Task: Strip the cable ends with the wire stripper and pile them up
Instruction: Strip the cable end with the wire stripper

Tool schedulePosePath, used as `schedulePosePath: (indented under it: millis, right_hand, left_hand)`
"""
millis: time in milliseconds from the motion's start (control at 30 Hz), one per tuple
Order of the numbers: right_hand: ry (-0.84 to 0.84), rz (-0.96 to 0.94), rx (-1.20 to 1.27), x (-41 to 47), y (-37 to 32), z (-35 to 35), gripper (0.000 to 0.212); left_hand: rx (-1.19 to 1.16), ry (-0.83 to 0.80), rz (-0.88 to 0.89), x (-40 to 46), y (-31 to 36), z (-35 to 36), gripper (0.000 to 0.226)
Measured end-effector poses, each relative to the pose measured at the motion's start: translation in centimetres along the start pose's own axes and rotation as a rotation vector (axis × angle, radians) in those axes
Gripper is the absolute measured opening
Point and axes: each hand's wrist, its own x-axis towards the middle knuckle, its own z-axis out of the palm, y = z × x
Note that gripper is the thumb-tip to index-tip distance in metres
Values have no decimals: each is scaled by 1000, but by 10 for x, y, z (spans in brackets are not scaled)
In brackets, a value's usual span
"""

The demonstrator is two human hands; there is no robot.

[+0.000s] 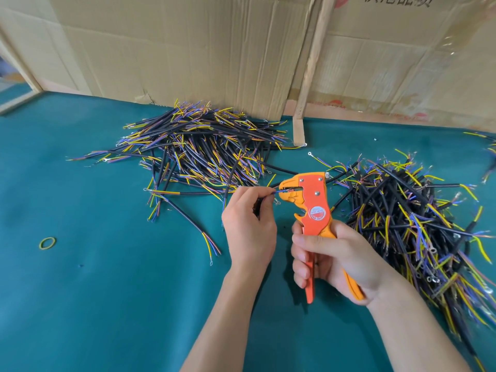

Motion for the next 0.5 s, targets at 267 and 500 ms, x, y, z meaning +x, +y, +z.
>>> schedulePosePath:
  millis: [267,500]
  right_hand:
    - [19,5,0,0,0,2,18]
    - [23,4,-4,-1,0,3,18]
  left_hand:
    - [7,0,-10,0,-1,-1,15]
    - [17,-8,-1,1,-2,-1,15]
